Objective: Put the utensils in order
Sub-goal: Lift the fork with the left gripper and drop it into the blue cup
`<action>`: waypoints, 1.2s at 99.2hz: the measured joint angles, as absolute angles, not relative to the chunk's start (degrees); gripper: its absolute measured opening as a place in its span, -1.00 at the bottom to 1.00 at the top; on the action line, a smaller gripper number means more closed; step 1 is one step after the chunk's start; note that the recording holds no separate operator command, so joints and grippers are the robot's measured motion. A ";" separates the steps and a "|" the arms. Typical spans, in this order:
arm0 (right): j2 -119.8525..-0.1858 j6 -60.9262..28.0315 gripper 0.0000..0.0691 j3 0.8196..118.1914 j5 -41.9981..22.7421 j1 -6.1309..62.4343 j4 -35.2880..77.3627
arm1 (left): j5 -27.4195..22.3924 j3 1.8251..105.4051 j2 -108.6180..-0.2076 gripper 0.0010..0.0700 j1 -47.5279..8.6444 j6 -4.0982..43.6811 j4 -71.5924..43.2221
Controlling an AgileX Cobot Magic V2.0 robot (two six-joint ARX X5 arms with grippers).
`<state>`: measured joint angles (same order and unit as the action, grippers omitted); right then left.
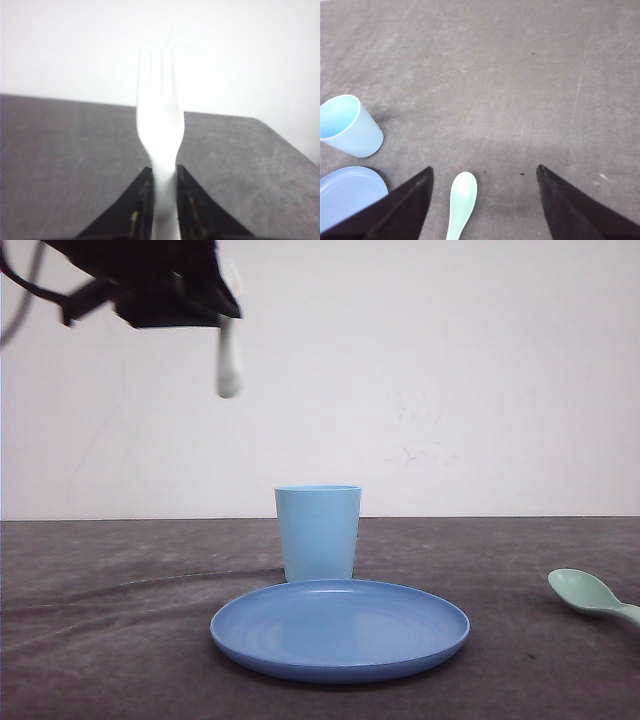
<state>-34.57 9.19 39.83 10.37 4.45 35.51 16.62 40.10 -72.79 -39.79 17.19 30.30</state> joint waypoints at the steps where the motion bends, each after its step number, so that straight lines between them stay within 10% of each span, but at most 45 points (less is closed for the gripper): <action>1: -34.57 9.19 0.18 39.83 10.37 4.45 35.51 | 16.62 40.10 -73.34 -0.90 -39.86 17.08 31.00; 77: -34.57 9.15 0.18 39.83 9.15 4.45 35.97 | 16.56 47.13 -97.97 -0.89 -43.09 13.06 40.18; 99: -35.05 9.15 0.18 39.83 9.17 4.49 36.71 | 16.56 47.16 -97.97 -0.32 -43.09 13.08 40.40; 119: -37.54 9.19 0.18 39.92 9.34 6.17 38.81 | 16.56 47.13 -95.68 -0.22 -44.34 13.08 35.92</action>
